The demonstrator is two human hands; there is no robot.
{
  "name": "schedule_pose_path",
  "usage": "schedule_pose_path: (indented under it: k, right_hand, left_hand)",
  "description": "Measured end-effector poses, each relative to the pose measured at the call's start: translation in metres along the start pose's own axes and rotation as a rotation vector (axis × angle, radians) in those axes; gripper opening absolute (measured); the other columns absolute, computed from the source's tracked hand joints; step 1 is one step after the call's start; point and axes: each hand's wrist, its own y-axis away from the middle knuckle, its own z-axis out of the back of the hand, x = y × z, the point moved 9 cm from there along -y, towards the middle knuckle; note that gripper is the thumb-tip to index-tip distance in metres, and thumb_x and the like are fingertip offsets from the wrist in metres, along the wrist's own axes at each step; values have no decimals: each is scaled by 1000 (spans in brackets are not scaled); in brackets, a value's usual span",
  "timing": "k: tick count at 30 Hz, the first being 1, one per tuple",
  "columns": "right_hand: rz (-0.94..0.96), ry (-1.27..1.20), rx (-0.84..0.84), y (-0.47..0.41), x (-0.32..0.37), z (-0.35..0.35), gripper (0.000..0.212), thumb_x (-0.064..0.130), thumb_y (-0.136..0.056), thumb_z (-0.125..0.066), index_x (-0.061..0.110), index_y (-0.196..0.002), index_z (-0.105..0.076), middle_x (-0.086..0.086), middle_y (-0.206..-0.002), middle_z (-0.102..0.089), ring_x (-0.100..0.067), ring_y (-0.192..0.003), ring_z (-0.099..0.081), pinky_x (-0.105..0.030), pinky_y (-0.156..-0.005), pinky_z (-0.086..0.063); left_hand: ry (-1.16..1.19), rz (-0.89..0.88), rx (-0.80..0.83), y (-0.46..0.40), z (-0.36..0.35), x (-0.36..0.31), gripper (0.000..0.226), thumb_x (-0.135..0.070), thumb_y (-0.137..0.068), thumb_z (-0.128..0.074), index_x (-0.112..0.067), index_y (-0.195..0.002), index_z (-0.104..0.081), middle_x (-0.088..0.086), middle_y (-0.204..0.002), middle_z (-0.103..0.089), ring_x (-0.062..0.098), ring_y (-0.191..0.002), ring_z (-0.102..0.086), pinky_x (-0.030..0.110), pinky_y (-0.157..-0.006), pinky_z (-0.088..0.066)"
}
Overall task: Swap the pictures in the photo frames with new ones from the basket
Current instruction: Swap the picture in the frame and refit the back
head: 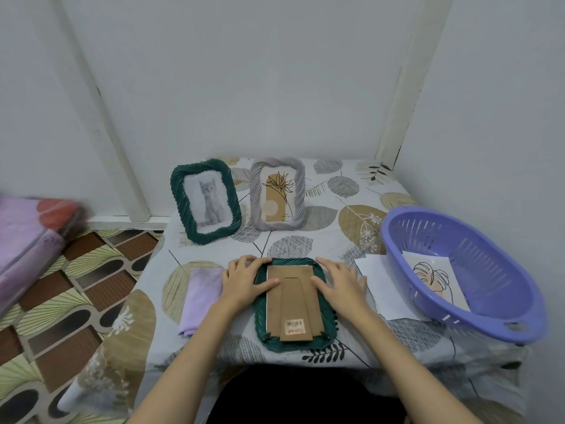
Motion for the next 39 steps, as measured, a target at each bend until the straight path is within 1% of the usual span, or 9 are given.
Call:
schedule_pose_path:
  k: [4, 7, 13, 17, 21, 23, 29, 34, 39]
  right_hand:
    - [-12, 42, 39, -21, 1, -3, 40, 51, -88, -50, 47, -127, -43, -2, -129, -46, -27, -122, -35, -57, -104, -21]
    - [-20, 52, 76, -27, -2, -4, 35, 53, -86, -52, 47, -120, -50, -1, -128, -44, -27, -122, -33, -60, -104, -19]
    - [4, 27, 93, -30, 0, -2, 28, 53, -84, -55, 48, -112, -51, 2, -124, -44, -26, -121, -33, -63, -104, -14]
    - [32, 16, 60, -28, -1, -1, 22, 55, -84, -53, 48, -106, -53, 4, -123, -46, -25, -120, -33, -61, -101, -16]
    - [44, 16, 38, -25, -3, -3, 27, 55, -85, -51, 50, -111, -50, 6, -123, -46, -23, -120, -32, -63, -102, -16]
    - [46, 16, 29, -24, -3, -3, 29, 55, -85, -51, 51, -114, -48, 6, -124, -46, -23, -121, -32, -64, -103, -15]
    - [54, 17, 0, -22, -4, -4, 25, 57, -85, -50, 52, -108, -53, 8, -125, -46, -21, -121, -32, -64, -102, -11]
    - [57, 25, -14, -22, -4, -4, 25, 57, -85, -49, 51, -109, -52, 8, -126, -46, -22, -122, -33, -64, -104, -10]
    - [60, 34, -31, -23, -3, -4, 24, 57, -85, -50, 51, -108, -53, 8, -126, -47, -22, -121, -34, -65, -103, -10]
  left_hand:
    - [34, 17, 33, -2, 0, 0, 57, -62, -76, -60, -48, -128, -43, -4, -138, -36, 21, -129, -26, 39, -104, -24]
    - [73, 28, 41, -4, 0, 3, 54, -61, -74, -63, -48, -124, -47, -3, -137, -36, 21, -128, -26, 40, -104, -23]
    - [108, 21, 27, -4, 0, 2, 41, -58, -74, -65, -47, -111, -55, -5, -134, -39, 21, -126, -27, 39, -101, -22]
    - [117, 10, 5, -1, 1, 2, 47, -59, -73, -65, -48, -116, -51, -5, -133, -40, 22, -125, -28, 37, -98, -22]
    - [130, 8, -27, 1, 4, 0, 55, -59, -73, -66, -48, -122, -46, -5, -132, -43, 22, -124, -31, 37, -98, -24]
    - [135, 1, -33, 1, 4, 0, 52, -59, -73, -65, -47, -121, -48, -5, -131, -43, 22, -124, -31, 38, -98, -24]
    - [121, -23, -28, 1, 2, -1, 41, -59, -74, -64, -46, -112, -56, -7, -129, -43, 20, -124, -30, 36, -99, -21]
    - [116, -20, -38, 1, 2, 0, 39, -60, -74, -64, -47, -110, -57, -8, -129, -43, 19, -124, -29, 36, -98, -22]
    - [104, -16, -37, 1, 2, 0, 50, -61, -74, -63, -49, -120, -49, -6, -131, -43, 20, -123, -30, 35, -96, -23]
